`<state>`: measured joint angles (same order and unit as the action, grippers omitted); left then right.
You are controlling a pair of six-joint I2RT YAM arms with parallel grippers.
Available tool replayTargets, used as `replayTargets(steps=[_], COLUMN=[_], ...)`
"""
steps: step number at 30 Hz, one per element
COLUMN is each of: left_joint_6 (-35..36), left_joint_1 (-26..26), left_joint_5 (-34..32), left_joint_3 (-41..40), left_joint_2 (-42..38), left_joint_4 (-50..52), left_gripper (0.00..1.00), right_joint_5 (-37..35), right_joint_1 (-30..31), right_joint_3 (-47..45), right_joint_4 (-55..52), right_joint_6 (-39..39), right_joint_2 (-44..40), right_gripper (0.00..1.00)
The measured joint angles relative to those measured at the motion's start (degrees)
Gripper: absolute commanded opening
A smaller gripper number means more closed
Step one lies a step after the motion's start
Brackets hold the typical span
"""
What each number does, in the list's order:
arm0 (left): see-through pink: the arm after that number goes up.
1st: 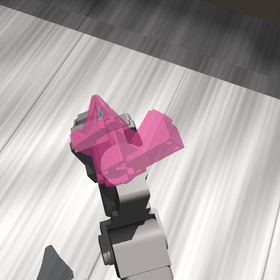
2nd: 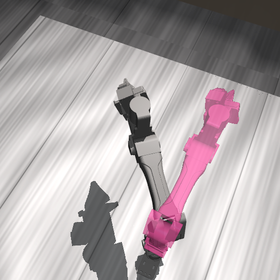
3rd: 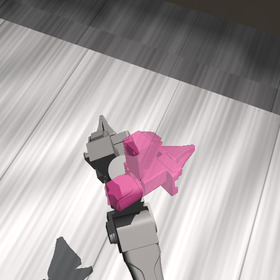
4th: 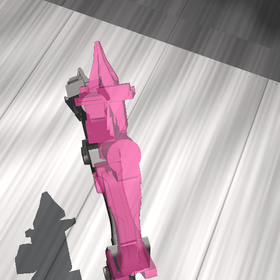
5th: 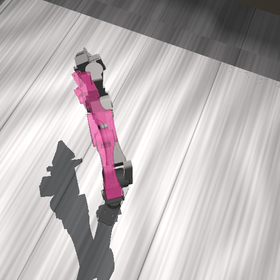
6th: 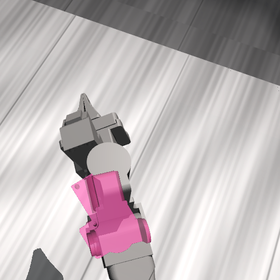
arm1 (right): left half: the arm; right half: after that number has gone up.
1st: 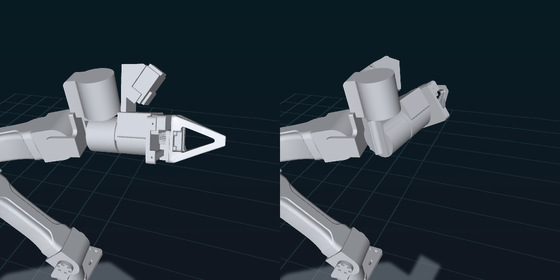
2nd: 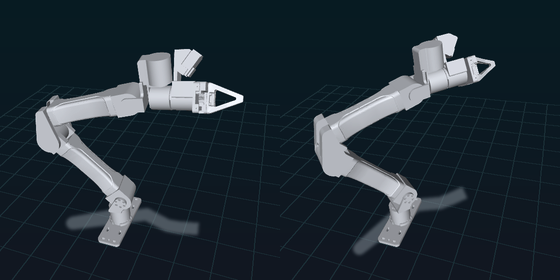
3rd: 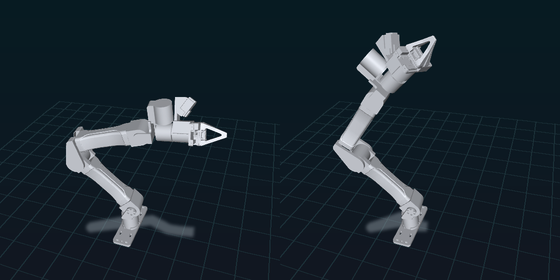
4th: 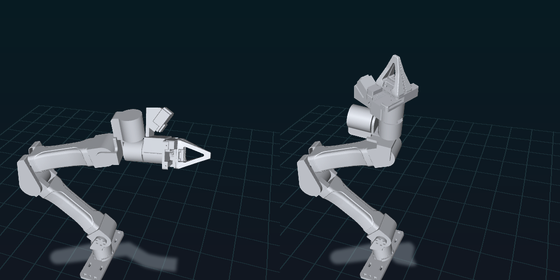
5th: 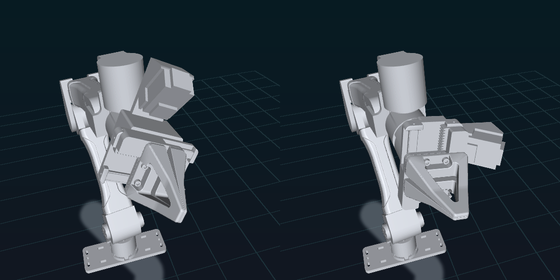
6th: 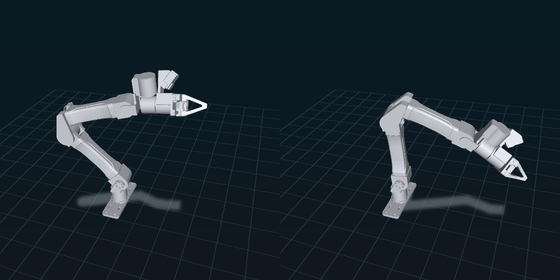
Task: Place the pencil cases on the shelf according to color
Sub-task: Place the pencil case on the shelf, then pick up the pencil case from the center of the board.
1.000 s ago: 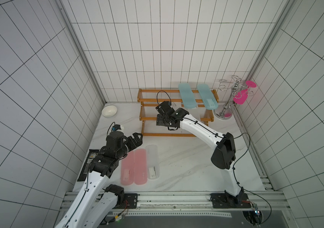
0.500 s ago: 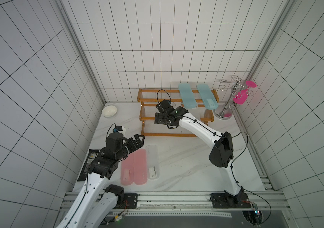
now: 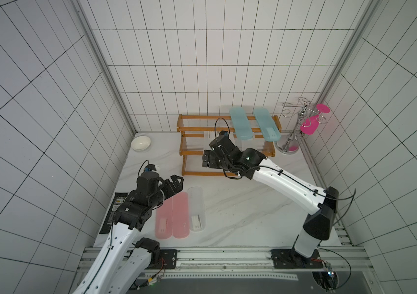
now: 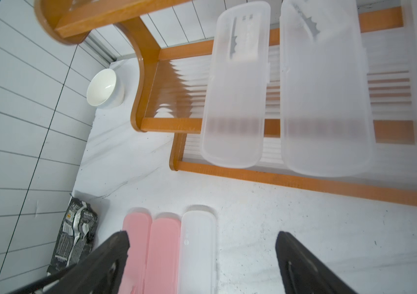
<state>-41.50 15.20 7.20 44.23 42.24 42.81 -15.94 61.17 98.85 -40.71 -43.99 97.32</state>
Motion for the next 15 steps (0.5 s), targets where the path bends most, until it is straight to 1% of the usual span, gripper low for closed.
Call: replayTargets(steps=[4, 8, 12, 15], left_joint_6=[-0.11, 0.13, -1.31, -3.89], left_joint_1=[0.0, 0.0, 0.0, 0.0], left_joint_5=[-0.85, -2.19, -2.71, -2.75], left_joint_3=[0.33, 0.22, 0.22, -0.48], left_joint_2=[-1.29, -2.73, -1.62, -1.42], left_joint_4=[2.03, 4.72, 7.32, 7.34], left_gripper=[0.98, 0.98, 0.98, 0.98], right_joint_5=[-2.23, -2.89, -3.23, -3.45], right_joint_1=[5.75, 10.6, 16.74, 21.38], right_joint_3=[-14.12, -26.67, -35.04, -36.3], right_joint_4=[2.16, 2.91, 3.54, 4.02], right_joint_6=[-1.31, -4.85, -9.9, -12.76], right_joint_2=[-8.57, -13.79, -13.29, -9.92], right_gripper=[0.94, 0.93, 0.94, 0.95])
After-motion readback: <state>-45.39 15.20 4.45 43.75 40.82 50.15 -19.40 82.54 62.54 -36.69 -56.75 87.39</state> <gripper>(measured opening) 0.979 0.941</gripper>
